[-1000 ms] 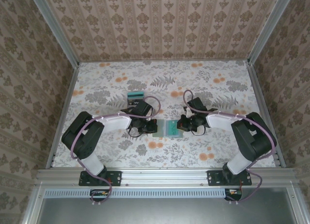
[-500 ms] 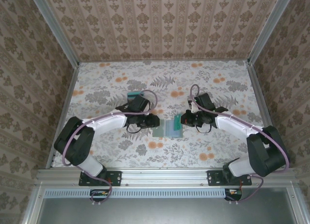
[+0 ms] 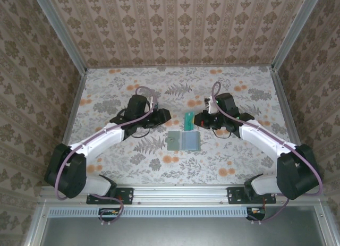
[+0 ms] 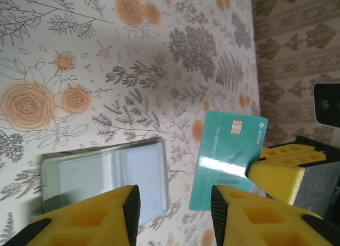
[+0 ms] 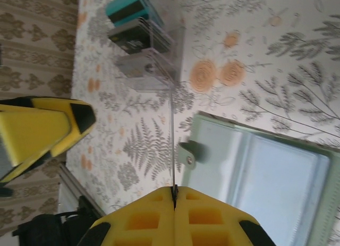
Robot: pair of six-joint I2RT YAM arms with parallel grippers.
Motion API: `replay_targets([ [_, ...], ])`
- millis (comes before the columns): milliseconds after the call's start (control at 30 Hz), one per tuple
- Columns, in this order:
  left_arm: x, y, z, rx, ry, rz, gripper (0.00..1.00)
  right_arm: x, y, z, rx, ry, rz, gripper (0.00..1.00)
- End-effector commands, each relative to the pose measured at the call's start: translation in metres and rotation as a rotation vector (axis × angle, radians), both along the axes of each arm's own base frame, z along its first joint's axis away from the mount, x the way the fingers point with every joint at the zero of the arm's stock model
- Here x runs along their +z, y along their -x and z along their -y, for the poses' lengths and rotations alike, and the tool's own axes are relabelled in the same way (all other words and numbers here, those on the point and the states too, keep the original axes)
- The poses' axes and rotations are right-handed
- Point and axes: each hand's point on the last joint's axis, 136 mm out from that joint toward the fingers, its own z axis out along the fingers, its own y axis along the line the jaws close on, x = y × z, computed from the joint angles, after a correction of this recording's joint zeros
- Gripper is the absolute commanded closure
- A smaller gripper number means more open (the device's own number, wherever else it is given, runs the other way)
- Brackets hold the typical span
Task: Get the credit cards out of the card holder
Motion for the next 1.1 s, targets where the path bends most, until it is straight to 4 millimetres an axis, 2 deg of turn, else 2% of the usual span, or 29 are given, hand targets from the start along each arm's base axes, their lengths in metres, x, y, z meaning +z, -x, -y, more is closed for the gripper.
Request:
replay_targets([
  [0,0.020,-0.002,0.005,0.003,0.107,0.012,0.60,0.032,-0.012,-0.017,0.035,-0.114,0.055,1.00],
  [133,0.024,-0.005,0.008,0.010,0.165,-0.005,0.61,0.053,-0.017,-0.030,0.063,-0.192,0.107,1.00],
  [267,0.029,-0.008,0.012,0.011,0.218,-0.009,0.63,0.051,-0.021,-0.043,0.098,-0.214,0.090,1.00],
  [467,0.033,-0.008,0.015,0.000,0.246,-0.018,0.67,0.050,-0.024,-0.051,0.106,-0.239,0.081,1.00],
  [767,0.025,-0.007,0.013,0.005,0.212,-0.039,0.67,0.052,-0.027,-0.055,0.112,-0.245,0.082,1.00],
  [933,0.023,-0.015,0.002,0.053,0.200,-0.040,0.67,0.055,-0.025,-0.056,0.118,-0.249,0.085,1.00],
  [1067,0.025,-0.017,0.004,0.045,0.213,-0.039,0.68,0.057,-0.022,-0.057,0.127,-0.259,0.086,1.00],
])
